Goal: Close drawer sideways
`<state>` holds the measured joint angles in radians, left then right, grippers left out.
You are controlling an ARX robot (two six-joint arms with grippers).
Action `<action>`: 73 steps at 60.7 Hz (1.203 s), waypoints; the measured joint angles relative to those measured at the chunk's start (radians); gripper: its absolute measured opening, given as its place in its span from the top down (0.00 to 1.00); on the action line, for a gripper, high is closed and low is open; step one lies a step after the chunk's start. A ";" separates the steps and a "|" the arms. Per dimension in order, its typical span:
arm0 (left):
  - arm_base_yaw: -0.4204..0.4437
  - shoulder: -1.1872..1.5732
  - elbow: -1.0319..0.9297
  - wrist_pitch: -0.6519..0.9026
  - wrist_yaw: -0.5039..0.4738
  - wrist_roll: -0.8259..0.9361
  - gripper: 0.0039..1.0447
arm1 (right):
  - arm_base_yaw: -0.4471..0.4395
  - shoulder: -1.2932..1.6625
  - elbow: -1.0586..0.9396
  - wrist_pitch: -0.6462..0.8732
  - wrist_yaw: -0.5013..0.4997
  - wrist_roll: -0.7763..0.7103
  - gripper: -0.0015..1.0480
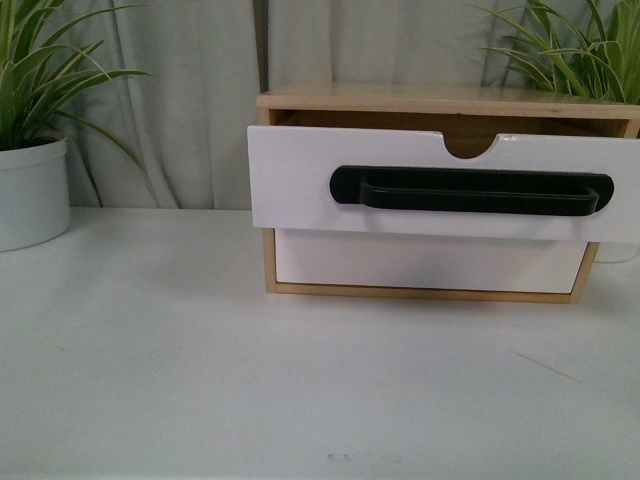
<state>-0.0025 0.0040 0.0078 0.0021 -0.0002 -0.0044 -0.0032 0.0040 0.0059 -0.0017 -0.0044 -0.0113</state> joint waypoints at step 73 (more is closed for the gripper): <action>-0.457 0.667 0.328 -0.019 -0.709 -0.686 0.05 | -0.100 0.598 0.180 0.172 -0.324 -0.501 0.09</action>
<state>-0.4591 0.6712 0.3359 -0.0174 -0.7090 -0.6903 -0.1032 0.6022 0.1860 0.1699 -0.3283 -0.5125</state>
